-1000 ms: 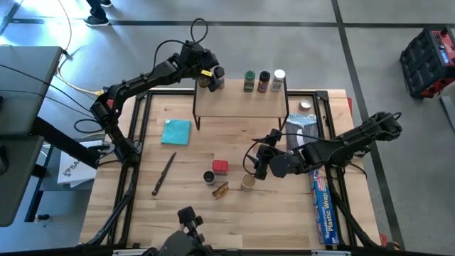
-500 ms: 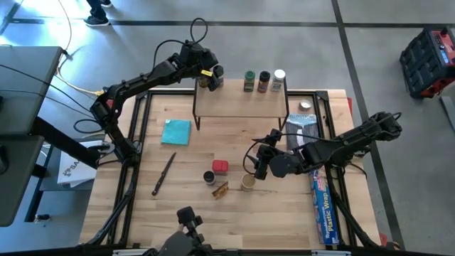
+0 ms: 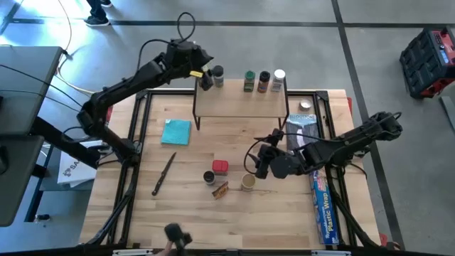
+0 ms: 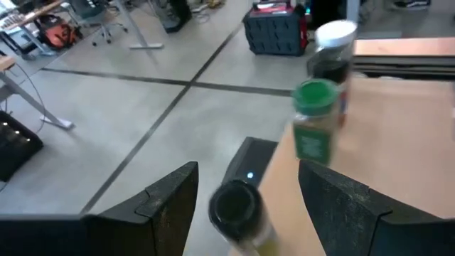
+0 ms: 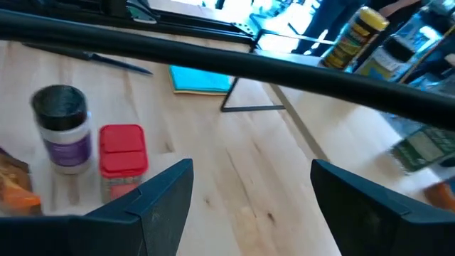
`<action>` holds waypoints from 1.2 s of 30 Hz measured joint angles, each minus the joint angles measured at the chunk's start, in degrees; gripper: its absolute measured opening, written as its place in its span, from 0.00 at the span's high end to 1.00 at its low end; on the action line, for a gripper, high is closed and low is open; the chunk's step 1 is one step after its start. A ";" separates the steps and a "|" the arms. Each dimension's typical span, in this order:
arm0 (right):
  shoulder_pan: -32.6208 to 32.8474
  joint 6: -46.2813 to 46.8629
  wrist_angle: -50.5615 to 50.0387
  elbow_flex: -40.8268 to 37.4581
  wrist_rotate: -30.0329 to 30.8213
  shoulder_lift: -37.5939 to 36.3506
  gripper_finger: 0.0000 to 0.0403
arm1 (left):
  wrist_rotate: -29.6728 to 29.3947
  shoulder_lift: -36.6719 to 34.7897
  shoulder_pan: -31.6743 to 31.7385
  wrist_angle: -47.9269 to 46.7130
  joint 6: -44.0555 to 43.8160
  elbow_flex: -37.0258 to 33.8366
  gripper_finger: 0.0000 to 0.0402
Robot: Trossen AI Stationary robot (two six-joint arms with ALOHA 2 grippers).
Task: Shelf spices
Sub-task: Put the gold spice bottle on the shelf
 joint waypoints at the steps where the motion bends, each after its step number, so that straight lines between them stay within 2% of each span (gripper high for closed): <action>1: 0.66 0.12 -0.68 0.00 0.81 -0.28 0.31 | -0.07 -1.29 -0.55 -1.72 -0.03 0.02 0.41; 9: 8.01 2.16 -2.73 -0.02 1.32 -2.60 0.31 | -1.01 -11.16 -9.38 -16.13 -3.29 -0.96 0.41; 15: 14.92 10.36 -6.77 -0.02 -2.37 -2.60 0.31 | -6.52 -19.40 -20.13 -15.93 -9.21 -11.16 0.41; 19: 18.35 18.42 -8.98 -0.02 -9.68 -2.82 0.31 | -11.05 -24.51 -27.27 -13.88 -15.10 -19.45 0.41; 22: 18.57 23.80 -7.85 -0.02 -11.98 -2.82 0.31 | -14.23 -27.42 -32.09 -12.74 -19.59 -25.17 0.41; 27: 16.89 19.67 -1.22 -0.02 -11.30 -2.58 0.31 | -20.54 -29.90 -38.36 -11.45 -27.75 -32.09 0.41; 30: 15.01 18.07 0.04 -0.02 -14.86 -1.37 0.31 | -23.48 -30.15 -41.33 -11.52 -31.54 -34.13 0.41; 36: 12.43 6.72 4.80 -0.02 -22.48 3.45 0.31 | -27.18 -30.18 -45.50 -11.31 -33.68 -35.42 0.41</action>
